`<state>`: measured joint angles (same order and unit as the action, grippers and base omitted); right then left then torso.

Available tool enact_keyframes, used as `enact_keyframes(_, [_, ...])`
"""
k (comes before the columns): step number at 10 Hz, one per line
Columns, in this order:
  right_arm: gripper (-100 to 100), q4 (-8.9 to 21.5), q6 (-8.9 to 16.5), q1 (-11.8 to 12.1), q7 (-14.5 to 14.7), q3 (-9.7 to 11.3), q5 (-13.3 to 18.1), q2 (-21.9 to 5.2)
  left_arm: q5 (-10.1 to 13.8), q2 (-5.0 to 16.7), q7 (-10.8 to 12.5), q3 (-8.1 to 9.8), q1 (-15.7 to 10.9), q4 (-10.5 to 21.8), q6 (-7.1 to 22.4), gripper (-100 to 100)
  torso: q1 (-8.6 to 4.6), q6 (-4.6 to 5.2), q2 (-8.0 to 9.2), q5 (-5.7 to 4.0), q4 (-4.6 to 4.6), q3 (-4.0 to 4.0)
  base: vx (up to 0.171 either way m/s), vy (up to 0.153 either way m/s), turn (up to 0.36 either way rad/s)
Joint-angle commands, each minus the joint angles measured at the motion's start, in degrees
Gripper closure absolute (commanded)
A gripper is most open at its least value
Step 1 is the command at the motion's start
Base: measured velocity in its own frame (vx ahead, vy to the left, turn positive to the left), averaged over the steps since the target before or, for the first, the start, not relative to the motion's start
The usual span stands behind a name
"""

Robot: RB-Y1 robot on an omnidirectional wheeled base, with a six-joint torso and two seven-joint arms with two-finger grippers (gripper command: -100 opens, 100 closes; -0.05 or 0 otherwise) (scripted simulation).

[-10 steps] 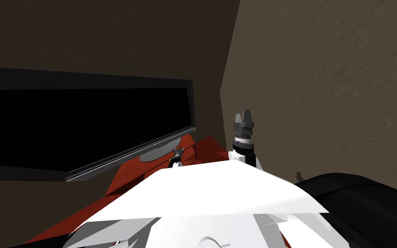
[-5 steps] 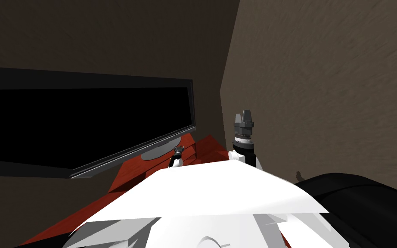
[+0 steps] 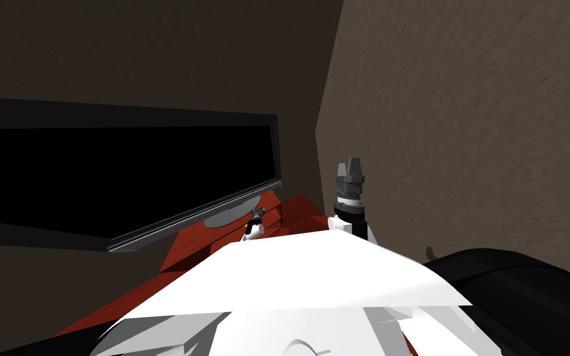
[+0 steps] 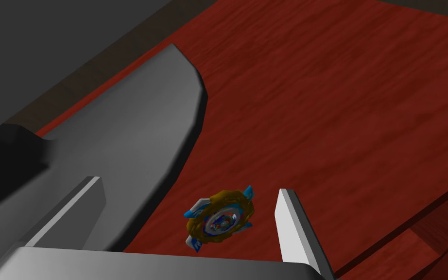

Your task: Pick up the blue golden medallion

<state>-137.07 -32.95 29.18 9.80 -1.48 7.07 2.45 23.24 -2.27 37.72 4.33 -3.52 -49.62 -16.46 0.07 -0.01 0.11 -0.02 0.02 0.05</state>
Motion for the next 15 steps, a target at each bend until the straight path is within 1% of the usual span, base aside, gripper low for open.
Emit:
enact_keyframes(1, [0,0.0,0.0,0.0,0.0,0.0,0.0,0.0,-0.4,-0.2,0.1,0.74,-1.3,1.9,-0.1,-100,0.0,0.0,0.0,0.0,0.0,0.0,-0.03,0.012,-0.006])
enact_keyframes(2, [0,0.0,0.0,0.0,0.0,0.0,0.0,0.0,-1.2,-0.2,0.7,1.94,-3.8,4.3,-1.2,-100,0.0,-0.01,0.01,0.0,0.0,0.01,-0.038,0.013,-0.005])
enact_keyframes(3, [0,0.0,0.0,0.0,0.0,0.0,0.0,0.0,-1.2,-0.2,0.7,1.94,-4.4,5.9,-1.2,-100,0.01,0.0,0.03,0.0,0.01,0.02,-0.036,0.009,-0.006])
enact_keyframes(4, [0,0.0,0.0,0.0,0.0,0.0,0.0,0.0,-2.0,-0.3,1.4,3.14,-6.5,7.3,-2.3,-100,0.0,-0.01,0.04,0.0,0.0,0.02,-0.047,0.01,-0.001])
enact_keyframes(5, [0,0.0,0.0,0.0,0.0,0.0,0.0,0.0,-2.0,-0.3,1.4,3.14,-7.5,9.6,-2.3,-100,0.0,0.0,0.06,0.0,0.01,0.03,-0.036,0.015,-0.004])
enact_keyframes(6, [0,0.0,0.0,0.0,0.0,0.0,0.0,0.0,-2.7,-0.3,2.0,4.33,-10.0,11.8,-3.4,-100,0.02,-0.01,0.04,0.0,0.01,0.03,-0.045,0.021,-0.006])
enact_keyframes(7, [0,0.0,0.0,0.0,0.0,0.0,0.0,0.0,-2.7,-0.3,2.0,4.33,-10.6,13.7,-3.4,-100,0.04,-0.01,0.06,0.01,0.01,0.04,-0.036,0.013,-0.005])
enact_keyframes(8, [0,0.0,0.0,0.0,0.0,0.0,0.0,0.0,-3.5,-0.4,2.6,5.53,-13.0,15.8,-4.4,-100,0.01,-0.01,0.04,0.01,0.01,0.03,-0.044,0.008,-0.004])
enact_keyframes(9, [0,0.0,0.0,0.0,0.0,0.0,0.0,0.0,-3.5,-0.4,2.6,5.53,-13.8,17.4,-4.4,-100,-0.01,-0.01,0.06,0.0,0.01,0.04,-0.037,0.008,-0.003])
enact_keyframes(10, [0,0.0,0.0,0.0,0.0,0.0,0.0,0.0,-4.3,-0.4,3.2,6.73,-16.2,19.8,-5.5,-100,-0.01,-0.01,0.04,0.0,0.01,0.03,-0.042,0.007,-0.006])
enact_keyframes(11, [0,0.0,0.0,0.0,0.0,0.0,0.0,0.0,-4.3,-0.4,3.2,6.73,-16.9,21.5,-5.5,-100,-0.02,-0.01,0.05,0.0,0.01,0.03,-0.036,0.01,-0.004])
enact_keyframes(12, [0,0.0,0.0,0.0,0.0,0.0,0.0,0.0,-4.2,-0.3,3.4,6.47,-16.3,20.7,-5.6,-100,-0.01,-0.01,0.04,0.0,0.0,0.03,-0.013,0.005,-0.002])
enact_keyframes(13, [0,0.0,0.0,0.0,0.0,0.0,0.0,0.0,-4.2,-0.3,3.3,6.52,-16.4,20.8,-5.6,100,-0.02,-0.02,-0.01,0.0,-0.01,0.0,0.0,0.0,0.0])
enact_keyframes(15, [0,0.0,0.0,0.0,0.0,0.0,0.0,0.0,-4.2,-0.4,3.3,6.49,-16.4,20.8,-5.6,100,-0.02,-0.05,-0.06,-0.02,-0.01,-0.03,0.0,0.0,0.0])
